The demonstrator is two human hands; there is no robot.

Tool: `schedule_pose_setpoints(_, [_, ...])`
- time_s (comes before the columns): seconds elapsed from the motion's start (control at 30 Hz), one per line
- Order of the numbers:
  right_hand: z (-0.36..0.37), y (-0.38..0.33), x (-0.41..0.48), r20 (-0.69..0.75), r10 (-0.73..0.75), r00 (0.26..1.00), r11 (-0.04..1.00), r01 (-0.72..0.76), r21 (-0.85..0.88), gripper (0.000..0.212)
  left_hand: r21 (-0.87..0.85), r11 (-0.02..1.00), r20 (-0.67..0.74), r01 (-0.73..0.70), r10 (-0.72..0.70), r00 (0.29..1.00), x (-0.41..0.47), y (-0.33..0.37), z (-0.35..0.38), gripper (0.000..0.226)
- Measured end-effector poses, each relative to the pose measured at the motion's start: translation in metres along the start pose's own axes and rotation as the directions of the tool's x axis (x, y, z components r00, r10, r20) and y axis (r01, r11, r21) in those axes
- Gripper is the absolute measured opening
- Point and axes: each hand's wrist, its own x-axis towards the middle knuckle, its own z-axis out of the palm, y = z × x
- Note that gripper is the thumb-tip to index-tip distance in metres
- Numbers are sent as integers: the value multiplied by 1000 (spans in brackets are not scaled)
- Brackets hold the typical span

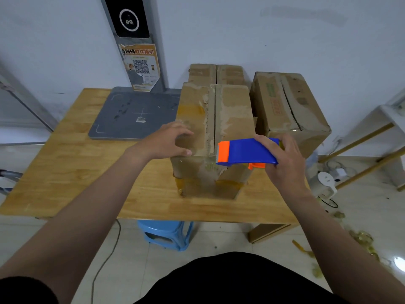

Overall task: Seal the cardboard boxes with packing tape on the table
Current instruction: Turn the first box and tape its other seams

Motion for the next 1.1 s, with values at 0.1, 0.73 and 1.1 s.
schedule_pose_setpoints(0.1, [1, -1, -1, -19, 1, 1000, 1000, -1, -1, 49, 16, 999, -4, -49, 49, 999, 16, 11, 12, 63])
schedule_pose_setpoints(0.73, [-3, -9, 1, 15, -69, 997, 997, 70, -46, 57, 55, 989, 122, -137, 129, 984, 38, 33, 45, 81])
schedule_pose_setpoints(1.1, [-32, 17, 21, 319, -248, 915, 969, 241, 62, 86, 8, 994, 27, 107, -108, 994, 26, 47, 53, 76])
